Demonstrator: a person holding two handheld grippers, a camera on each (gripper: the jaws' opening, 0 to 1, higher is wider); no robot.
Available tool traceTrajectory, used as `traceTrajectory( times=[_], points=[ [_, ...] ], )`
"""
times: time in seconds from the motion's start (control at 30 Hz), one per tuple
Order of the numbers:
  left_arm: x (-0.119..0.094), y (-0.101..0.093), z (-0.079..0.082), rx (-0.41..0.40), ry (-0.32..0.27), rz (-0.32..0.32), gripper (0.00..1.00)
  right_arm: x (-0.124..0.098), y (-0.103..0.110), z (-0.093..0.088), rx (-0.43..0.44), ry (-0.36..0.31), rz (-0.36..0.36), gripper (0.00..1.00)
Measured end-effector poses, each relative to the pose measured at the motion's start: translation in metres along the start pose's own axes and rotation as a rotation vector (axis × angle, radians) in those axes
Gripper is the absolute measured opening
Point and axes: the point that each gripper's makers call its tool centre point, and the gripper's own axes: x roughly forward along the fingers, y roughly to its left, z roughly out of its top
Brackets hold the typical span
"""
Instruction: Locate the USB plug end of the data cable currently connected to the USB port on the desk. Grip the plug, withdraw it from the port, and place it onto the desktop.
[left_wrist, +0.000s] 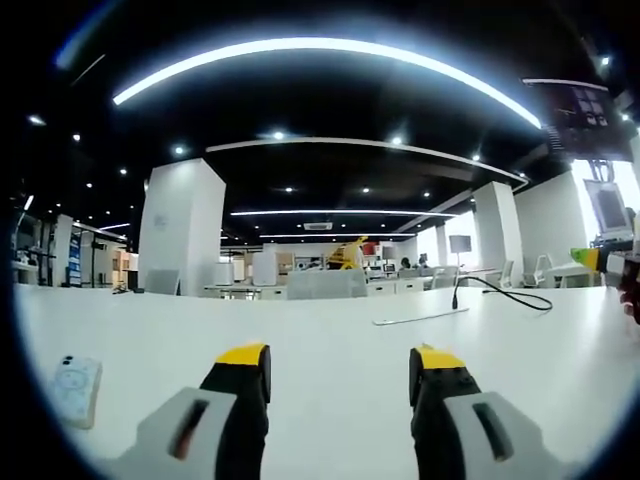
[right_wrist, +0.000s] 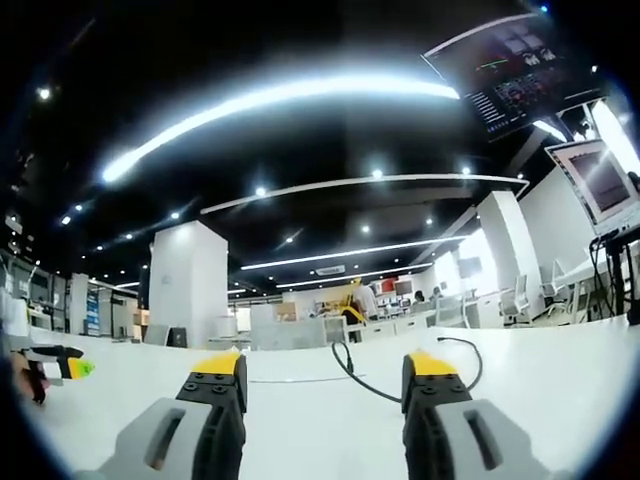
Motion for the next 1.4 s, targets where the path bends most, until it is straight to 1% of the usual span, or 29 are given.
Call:
traceTrajectory(
  times=[0.53, 0.7, 0.8, 0.97, 1.23, 1.4],
  points=[
    [0.0002, -0.0004, -0.0003, 0.003, 0.002, -0.001, 0.58, -0.0007, 0.0008, -0.0061, 0.005, 0.016, 0.007, 0.62],
    [0.0013, -0.0042, 0.0003, -0.004, -0.002, -0.02, 0.57, -0.0004, 0.0008, -0.0081, 0.005, 0.023, 0.009, 0.62],
    [0.0017, -0.0038, 0.0008, -0.001, -0.003, -0.017, 0.58, -0.0003, 0.0008, -0.0083, 0.005, 0.024, 0.011, 0.62],
    [0.0026, -0.004, 0.0031, -0.017, -0.012, -0.018, 0.59, 0.0002, 0.0008, -0.0081, 0.006, 0.024, 0.014, 0.62],
    [0.0066, -0.0075, -0.0004, -0.004, 0.01, -0.032, 0.58, 0.0027, 0.0046, -0.0097, -0.003, 0.036, 0.036, 0.62],
    [0.0082, -0.0093, 0.0, -0.003, 0.016, -0.043, 0.58, 0.0056, 0.0076, -0.009, -0.006, 0.041, 0.061, 0.59]
  ],
)
